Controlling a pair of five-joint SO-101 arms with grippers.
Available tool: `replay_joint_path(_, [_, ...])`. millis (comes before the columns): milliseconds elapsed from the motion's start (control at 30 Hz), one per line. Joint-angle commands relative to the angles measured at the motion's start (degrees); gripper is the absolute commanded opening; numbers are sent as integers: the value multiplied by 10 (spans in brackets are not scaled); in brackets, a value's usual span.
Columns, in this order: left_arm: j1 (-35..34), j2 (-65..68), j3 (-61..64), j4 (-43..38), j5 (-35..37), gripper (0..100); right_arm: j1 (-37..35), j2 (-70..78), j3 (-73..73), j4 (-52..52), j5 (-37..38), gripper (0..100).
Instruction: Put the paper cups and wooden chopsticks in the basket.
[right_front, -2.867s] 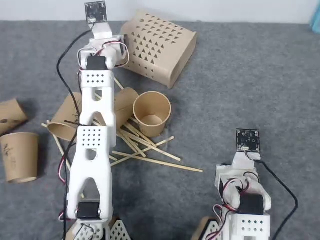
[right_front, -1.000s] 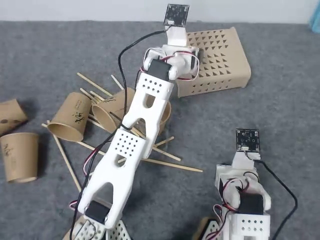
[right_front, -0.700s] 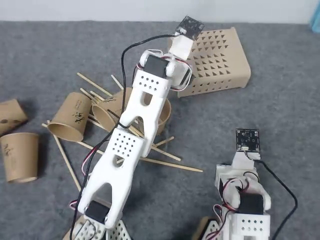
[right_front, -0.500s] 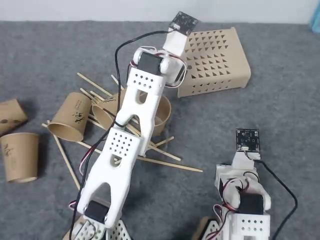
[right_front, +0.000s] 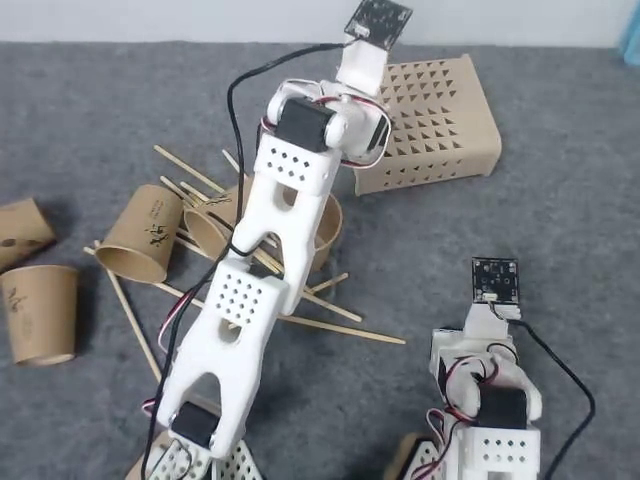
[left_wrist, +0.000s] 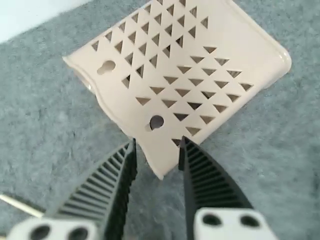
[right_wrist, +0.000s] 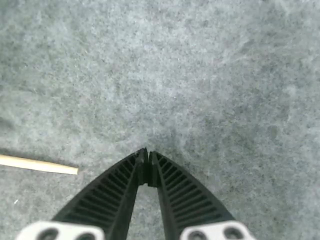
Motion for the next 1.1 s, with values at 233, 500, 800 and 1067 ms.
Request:
replay_joint_path(233, [33, -238, 329, 4, 19, 134, 0, -8, 12, 2, 14, 8])
replay_joint_path(500, [6, -309, 603, -164, 15, 134, 0, -8, 12, 2, 14, 8])
replay_joint_path(800, [8, -493, 977, -485, 17, 134, 0, -8, 12, 2, 14, 8])
replay_joint_path(1067, [6, -565, 1291, -943, 16, 133, 0, -8, 12, 2, 14, 8])
